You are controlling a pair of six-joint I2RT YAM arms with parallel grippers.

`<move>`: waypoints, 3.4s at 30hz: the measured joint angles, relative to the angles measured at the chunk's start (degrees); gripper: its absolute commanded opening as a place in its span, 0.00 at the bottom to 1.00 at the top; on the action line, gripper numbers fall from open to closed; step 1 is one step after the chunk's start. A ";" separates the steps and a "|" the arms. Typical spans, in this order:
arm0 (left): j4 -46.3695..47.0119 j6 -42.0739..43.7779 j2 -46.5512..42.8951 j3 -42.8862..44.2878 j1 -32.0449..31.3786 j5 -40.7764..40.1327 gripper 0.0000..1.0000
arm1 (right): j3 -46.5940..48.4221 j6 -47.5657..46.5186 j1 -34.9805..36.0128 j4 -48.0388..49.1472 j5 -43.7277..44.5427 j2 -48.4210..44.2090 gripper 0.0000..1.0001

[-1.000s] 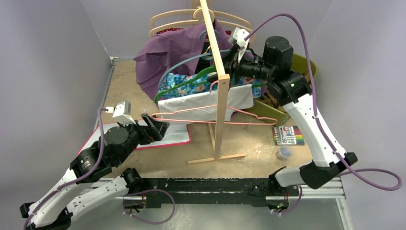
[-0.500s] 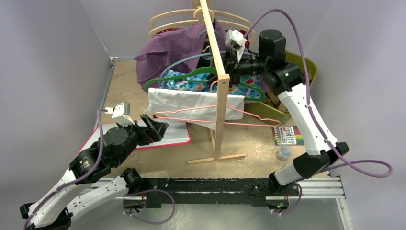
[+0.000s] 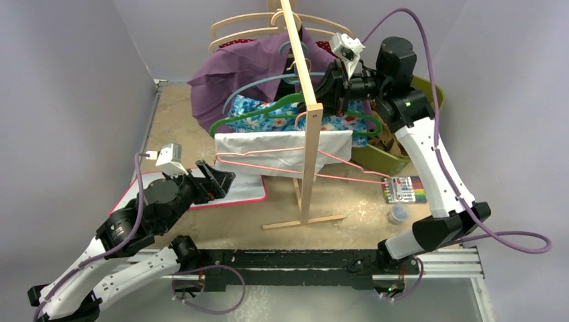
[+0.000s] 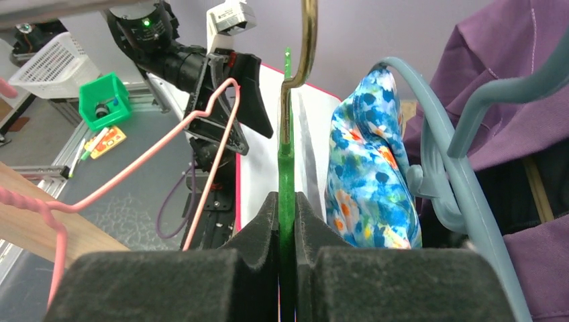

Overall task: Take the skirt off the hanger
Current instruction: Pick up the hanger from the clothesline, then remove the skirt from the hanger.

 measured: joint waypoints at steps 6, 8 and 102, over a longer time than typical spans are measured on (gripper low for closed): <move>0.09 -0.04 0.04 0.00 0.00 0.00 1.00 | -2.27 7.08 0.04 7.04 -1.25 -1.55 0.00; 0.17 -0.04 0.09 0.00 -0.02 0.00 1.00 | -4.13 10.23 -0.02 10.58 -1.66 -2.51 0.00; -1.95 3.67 10.73 4.35 0.00 -7.06 1.00 | -31.19 -10.97 -3.19 -5.31 12.20 -22.08 0.00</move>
